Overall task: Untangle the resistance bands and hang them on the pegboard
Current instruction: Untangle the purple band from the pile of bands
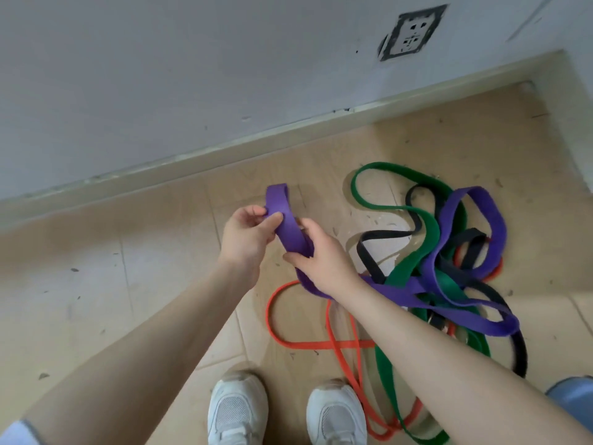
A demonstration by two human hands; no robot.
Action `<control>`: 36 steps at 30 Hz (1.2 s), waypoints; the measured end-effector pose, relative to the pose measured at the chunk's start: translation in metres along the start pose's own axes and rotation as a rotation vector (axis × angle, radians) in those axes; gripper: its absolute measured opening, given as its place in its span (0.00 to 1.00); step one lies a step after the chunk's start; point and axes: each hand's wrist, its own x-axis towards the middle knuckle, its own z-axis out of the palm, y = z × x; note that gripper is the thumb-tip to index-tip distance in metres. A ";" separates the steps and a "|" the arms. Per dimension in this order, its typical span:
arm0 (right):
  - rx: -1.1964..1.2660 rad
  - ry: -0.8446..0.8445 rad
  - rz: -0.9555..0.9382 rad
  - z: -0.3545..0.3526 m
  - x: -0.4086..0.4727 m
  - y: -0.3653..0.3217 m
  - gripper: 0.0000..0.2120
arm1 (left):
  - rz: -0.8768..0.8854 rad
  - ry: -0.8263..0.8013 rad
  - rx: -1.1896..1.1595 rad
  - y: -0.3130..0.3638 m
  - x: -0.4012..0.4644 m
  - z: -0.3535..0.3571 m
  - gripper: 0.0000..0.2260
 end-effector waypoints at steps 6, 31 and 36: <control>-0.330 -0.049 0.185 -0.015 -0.038 0.061 0.33 | -0.081 0.175 -0.306 -0.018 -0.003 -0.017 0.12; -0.462 -0.136 0.091 -0.024 -0.017 0.030 0.19 | -0.472 -0.163 -0.381 -0.071 -0.017 -0.015 0.23; -0.693 0.178 0.117 -0.061 -0.062 0.091 0.13 | -0.244 -0.103 0.318 -0.075 -0.003 -0.007 0.17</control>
